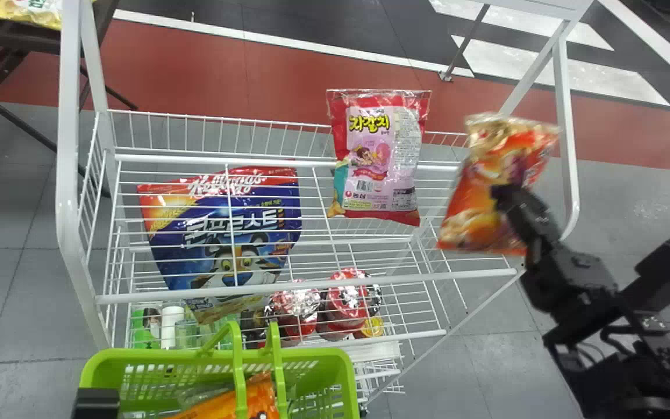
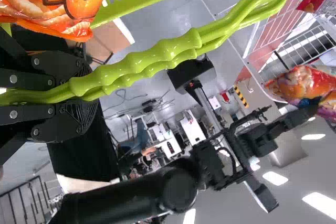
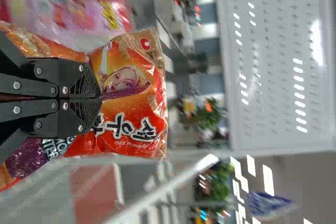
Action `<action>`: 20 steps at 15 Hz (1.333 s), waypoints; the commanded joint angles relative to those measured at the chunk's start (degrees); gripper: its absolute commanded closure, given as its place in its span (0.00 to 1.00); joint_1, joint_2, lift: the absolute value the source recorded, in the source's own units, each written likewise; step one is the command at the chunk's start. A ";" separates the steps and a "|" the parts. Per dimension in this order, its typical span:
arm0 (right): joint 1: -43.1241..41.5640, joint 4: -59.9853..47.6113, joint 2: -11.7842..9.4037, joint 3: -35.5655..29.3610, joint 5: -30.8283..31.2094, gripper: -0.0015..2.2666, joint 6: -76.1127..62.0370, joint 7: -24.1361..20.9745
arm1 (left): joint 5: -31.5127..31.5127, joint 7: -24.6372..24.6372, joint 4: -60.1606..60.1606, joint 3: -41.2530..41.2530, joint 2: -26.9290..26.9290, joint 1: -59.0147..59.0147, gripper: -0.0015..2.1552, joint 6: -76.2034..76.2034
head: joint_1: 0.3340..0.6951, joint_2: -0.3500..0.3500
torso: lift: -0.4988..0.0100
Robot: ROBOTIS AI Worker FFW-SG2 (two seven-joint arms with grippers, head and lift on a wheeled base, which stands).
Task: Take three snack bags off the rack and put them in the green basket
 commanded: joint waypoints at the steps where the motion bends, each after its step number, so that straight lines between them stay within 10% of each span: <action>1: 1.11 -4.67 0.49 -2.63 -2.21 0.97 18.18 3.91 | -0.37 0.00 0.00 -0.27 -0.41 0.13 0.51 -0.01 | 1.00 0.00 | 0.94; 9: 2.43 -11.52 0.49 -4.13 -7.93 0.97 58.09 17.44 | -0.73 0.09 -0.70 -0.35 -0.68 0.49 0.51 -0.01 | 1.00 0.00 | 0.94; 20: 7.00 -6.42 -6.50 17.85 2.18 0.97 53.87 12.52 | -0.73 -0.61 -1.58 -0.09 -0.59 1.45 0.51 -0.36 | 1.00 0.00 | 0.94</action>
